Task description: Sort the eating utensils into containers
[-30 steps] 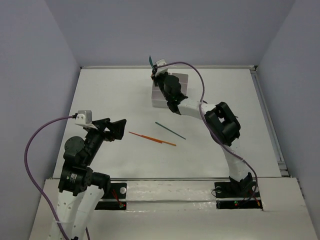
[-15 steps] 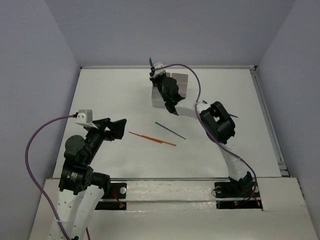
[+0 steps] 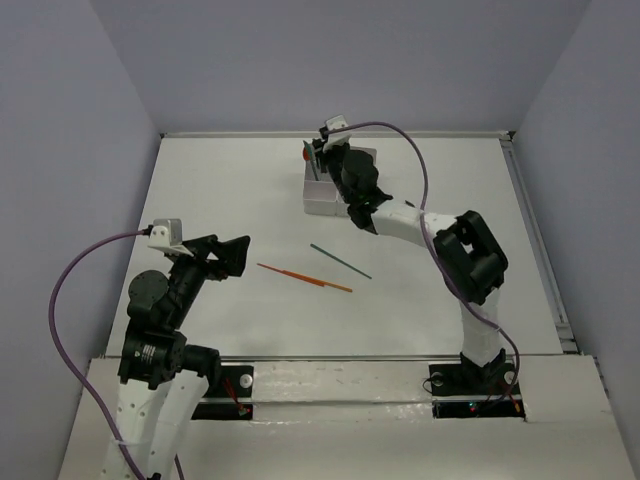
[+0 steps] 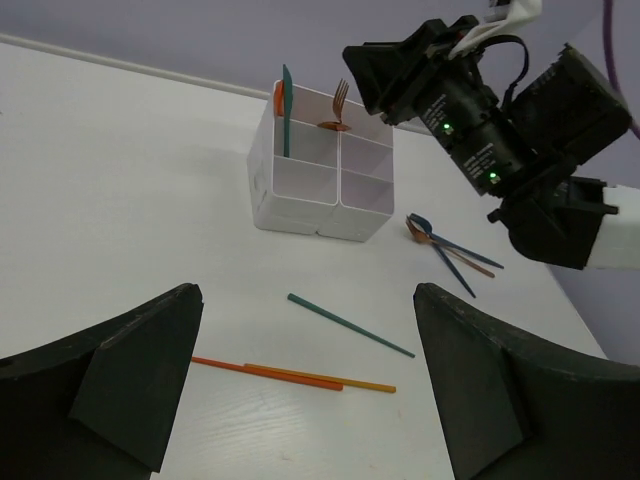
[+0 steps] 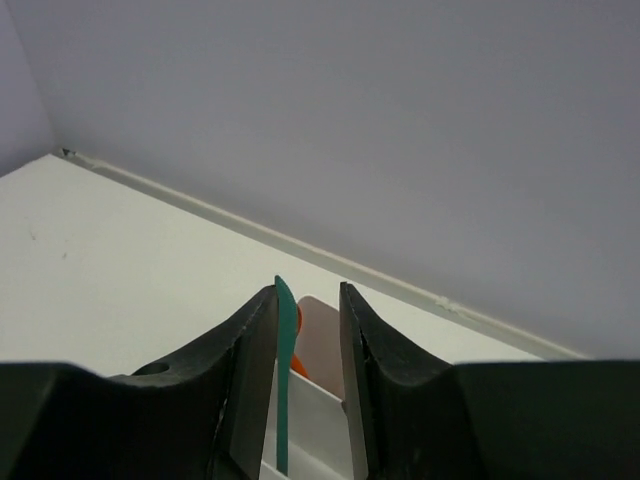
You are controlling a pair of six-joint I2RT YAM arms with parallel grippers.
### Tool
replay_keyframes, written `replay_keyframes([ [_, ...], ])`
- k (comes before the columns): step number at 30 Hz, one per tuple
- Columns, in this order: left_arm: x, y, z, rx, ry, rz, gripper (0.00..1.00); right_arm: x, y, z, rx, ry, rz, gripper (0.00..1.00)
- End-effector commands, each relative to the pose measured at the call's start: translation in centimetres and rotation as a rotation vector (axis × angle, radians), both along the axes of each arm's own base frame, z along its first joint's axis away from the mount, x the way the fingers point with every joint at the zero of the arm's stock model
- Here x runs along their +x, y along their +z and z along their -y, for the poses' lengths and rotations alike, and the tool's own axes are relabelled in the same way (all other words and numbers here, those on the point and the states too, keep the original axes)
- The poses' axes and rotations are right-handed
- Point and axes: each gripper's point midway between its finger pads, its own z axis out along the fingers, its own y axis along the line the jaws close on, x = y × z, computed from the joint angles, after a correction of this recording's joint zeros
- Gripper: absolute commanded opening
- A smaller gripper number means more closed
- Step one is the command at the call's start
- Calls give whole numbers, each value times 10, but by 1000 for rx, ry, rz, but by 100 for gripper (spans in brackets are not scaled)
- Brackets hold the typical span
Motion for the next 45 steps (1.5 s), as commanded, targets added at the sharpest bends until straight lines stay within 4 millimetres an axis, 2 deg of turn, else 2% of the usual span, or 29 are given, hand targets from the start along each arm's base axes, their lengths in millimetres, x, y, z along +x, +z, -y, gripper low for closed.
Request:
replay_keyframes([
  [1,3,10,0,7,-6,56,99,-35,42,22,56,-3,-43,36],
  [4,2,11,1,7,-15,59,99,-62,21,40,27,-3,-204,34],
  [5,2,11,1,8,-16,61,99,-77,-2,53,20,-24,-300,33],
  [6,2,11,1,8,-16,61,99,-82,-14,64,31,-51,-351,32],
  [8,3,10,2,9,-16,55,99,-96,-67,102,33,-149,-541,29],
  [10,4,8,3,12,-24,46,99,-106,-86,129,68,-192,-636,27],
  [11,4,7,4,13,-30,43,99,-112,-111,153,96,-221,-734,27],
  [13,5,7,5,15,-35,41,99,-127,-134,174,119,-225,-840,27],
  [15,5,6,5,15,-38,41,99,-128,-144,202,130,-286,-887,28],
  [19,4,8,5,11,-35,46,99,-134,-163,240,93,-408,-954,32],
  [22,4,8,5,12,-38,48,99,-131,-168,256,91,-447,-975,34],
  [23,3,8,6,12,-41,48,99,-132,-172,267,80,-478,-998,35],
  [24,3,9,6,12,-41,50,99,-128,-174,269,64,-491,-1005,35],
  [26,3,8,6,11,-44,48,99,-127,-178,285,21,-543,-1021,37],
  [27,3,8,7,12,-45,50,99,-127,-187,287,-10,-551,-1049,37],
  [28,2,9,9,11,-56,51,99,-122,-182,296,-42,-578,-1048,38],
  [29,1,9,11,11,-65,53,99,-116,-181,295,-40,-577,-1044,38],
  [30,0,9,10,11,-62,54,99,-118,-192,301,-91,-584,-1089,38],
  [31,-1,10,12,10,-71,56,99,-117,-188,303,-90,-574,-1097,38],
  [35,-5,12,16,8,-90,67,99,-115,-203,288,-90,-490,-1158,38],
  [39,-8,14,19,5,-102,72,99,-114,-212,298,-108,-542,-1175,38],
  [43,-11,15,20,3,-110,80,99,-111,-222,294,-86,-511,-1195,38],
  [45,-11,15,20,3,-107,80,99,-111,-234,291,-94,-497,-1229,38],
])
